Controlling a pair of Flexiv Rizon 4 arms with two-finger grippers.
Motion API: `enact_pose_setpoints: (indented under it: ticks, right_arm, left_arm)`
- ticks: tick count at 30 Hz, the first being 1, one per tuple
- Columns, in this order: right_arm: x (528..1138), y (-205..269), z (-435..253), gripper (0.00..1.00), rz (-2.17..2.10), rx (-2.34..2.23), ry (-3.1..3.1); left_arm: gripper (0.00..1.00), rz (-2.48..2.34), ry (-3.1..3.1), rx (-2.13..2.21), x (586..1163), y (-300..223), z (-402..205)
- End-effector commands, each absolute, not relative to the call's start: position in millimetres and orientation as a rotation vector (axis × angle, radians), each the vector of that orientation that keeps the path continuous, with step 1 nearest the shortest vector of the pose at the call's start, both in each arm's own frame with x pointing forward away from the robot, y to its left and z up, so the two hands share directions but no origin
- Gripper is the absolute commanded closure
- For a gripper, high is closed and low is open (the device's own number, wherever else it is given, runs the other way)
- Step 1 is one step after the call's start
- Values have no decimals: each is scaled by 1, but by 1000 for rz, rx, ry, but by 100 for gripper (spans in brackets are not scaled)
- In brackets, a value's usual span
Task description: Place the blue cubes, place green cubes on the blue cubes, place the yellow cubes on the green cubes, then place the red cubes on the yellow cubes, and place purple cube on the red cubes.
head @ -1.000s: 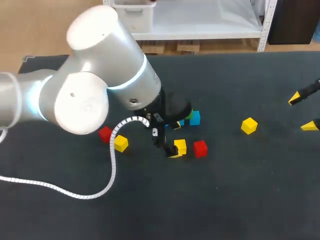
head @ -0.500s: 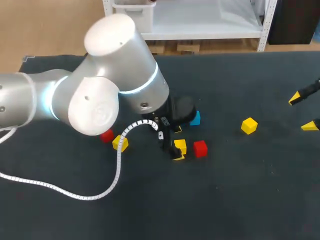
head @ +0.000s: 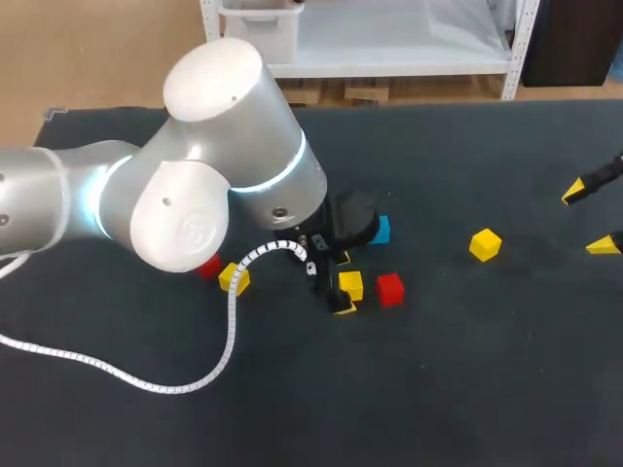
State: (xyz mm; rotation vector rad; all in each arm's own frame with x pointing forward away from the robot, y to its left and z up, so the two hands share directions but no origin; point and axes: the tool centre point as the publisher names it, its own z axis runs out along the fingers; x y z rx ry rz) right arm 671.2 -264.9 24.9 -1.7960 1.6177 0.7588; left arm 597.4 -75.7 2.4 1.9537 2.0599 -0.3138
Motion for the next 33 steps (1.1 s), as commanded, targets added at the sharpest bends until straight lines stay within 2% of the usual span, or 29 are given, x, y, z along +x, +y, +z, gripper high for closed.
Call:
enact_pose_setpoints:
  ticks: [1,4,5,7,8,15,33]
  right_arm:
    - [671,-265,25,0,759,-1796,1616]
    - [671,-265,25,0,759,-1796,1616]
    - [671,-265,25,0,759,-1796,1616]
    - [671,-265,25,0,759,-1796,1616]
    - [671,-265,25,0,759,-1796,1616]
    - [671,-265,25,0,759,-1796,1616]
    - [671,-265,25,0,759,-1796,1616]
  left_arm:
    - [20,-312,2057,1955,602,-78,0]
    - [39,-308,2053,1953,603,-78,0]
    - [58,-307,2053,1953,604,-78,0]
    - [70,-300,2049,1955,604,-78,0]
    - [100,-297,2049,1955,605,-78,0]
    - [100,-264,2035,1951,607,-74,12]
    - [100,-150,1964,1956,638,-61,113]
